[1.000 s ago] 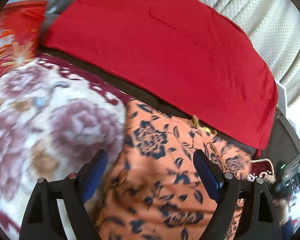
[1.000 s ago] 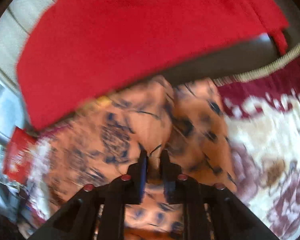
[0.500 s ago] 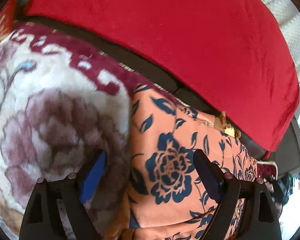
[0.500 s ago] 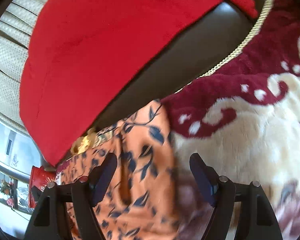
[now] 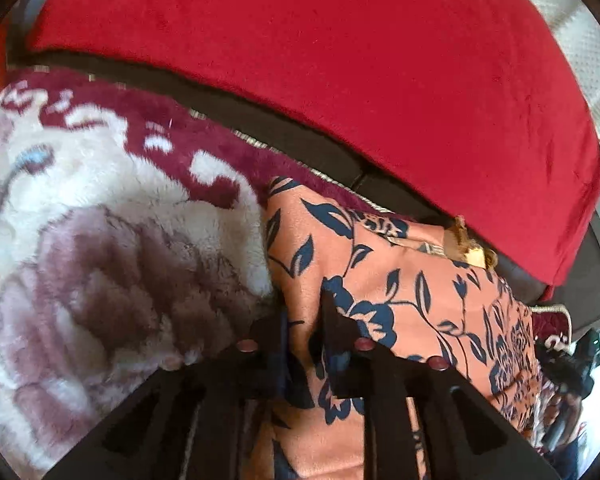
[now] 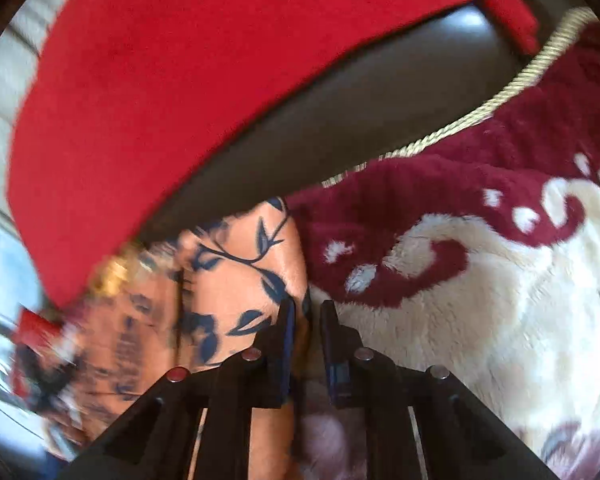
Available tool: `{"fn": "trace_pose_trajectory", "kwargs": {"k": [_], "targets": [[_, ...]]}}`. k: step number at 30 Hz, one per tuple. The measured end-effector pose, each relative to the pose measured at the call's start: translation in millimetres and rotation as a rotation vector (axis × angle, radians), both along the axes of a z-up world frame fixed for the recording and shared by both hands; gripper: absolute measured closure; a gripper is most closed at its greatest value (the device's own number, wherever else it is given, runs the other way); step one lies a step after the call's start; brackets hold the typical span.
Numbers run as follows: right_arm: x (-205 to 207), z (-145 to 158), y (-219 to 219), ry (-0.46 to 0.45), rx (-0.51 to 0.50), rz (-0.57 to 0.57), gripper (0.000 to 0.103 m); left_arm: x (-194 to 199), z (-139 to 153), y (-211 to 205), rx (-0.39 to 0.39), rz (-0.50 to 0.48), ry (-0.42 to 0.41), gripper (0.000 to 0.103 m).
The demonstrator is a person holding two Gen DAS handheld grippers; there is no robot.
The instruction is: Fold small clothes
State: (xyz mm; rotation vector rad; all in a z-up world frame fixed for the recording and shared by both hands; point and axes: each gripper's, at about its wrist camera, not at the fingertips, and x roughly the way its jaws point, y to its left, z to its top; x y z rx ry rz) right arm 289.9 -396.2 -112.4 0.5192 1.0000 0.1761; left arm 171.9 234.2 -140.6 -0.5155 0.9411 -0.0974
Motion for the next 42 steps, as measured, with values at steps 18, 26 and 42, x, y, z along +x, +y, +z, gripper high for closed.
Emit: {"fn": "trace_pose_trajectory", "kwargs": {"k": [18, 26, 42], "targets": [[-93, 23, 1, -0.035, 0.183, 0.034, 0.033, -118, 60, 21, 0.047, 0.037, -0.132, 0.024], [-246, 5, -17, -0.019, 0.324, 0.171, 0.026, -251, 42, 23, -0.047, 0.050, -0.089, 0.024], [-421, 58, -32, -0.202, 0.236, 0.112, 0.033, -363, 24, -3, -0.113, 0.169, -0.131, 0.024]]}}
